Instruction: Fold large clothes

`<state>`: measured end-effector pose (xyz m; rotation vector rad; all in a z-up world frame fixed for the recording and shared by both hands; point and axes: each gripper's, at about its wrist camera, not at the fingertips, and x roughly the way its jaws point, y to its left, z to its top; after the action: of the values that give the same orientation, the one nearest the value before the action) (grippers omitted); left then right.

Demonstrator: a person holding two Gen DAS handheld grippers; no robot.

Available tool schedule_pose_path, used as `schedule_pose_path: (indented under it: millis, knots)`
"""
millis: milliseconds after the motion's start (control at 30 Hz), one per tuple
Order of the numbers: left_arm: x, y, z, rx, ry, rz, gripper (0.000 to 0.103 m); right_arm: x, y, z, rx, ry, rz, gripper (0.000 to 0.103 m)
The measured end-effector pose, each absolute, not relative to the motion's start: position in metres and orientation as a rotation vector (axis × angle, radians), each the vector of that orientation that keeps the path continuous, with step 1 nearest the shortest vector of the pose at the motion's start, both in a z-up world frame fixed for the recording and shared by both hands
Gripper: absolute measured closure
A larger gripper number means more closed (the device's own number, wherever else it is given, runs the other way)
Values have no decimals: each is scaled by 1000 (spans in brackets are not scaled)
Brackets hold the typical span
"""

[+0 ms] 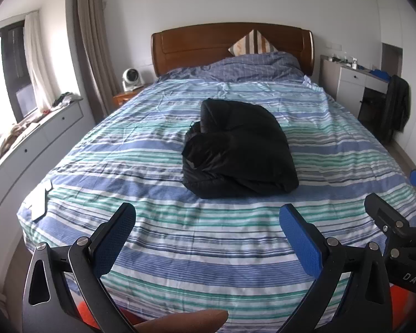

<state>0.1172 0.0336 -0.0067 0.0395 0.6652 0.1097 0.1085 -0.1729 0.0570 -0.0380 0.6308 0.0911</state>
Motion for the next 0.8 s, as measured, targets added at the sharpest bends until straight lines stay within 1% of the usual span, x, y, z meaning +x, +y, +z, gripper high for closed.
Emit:
schedule_pose_path:
  millis: [800]
  knots:
    - [118, 37, -8, 24, 689, 91, 0, 106, -168, 59, -60, 627, 90, 0]
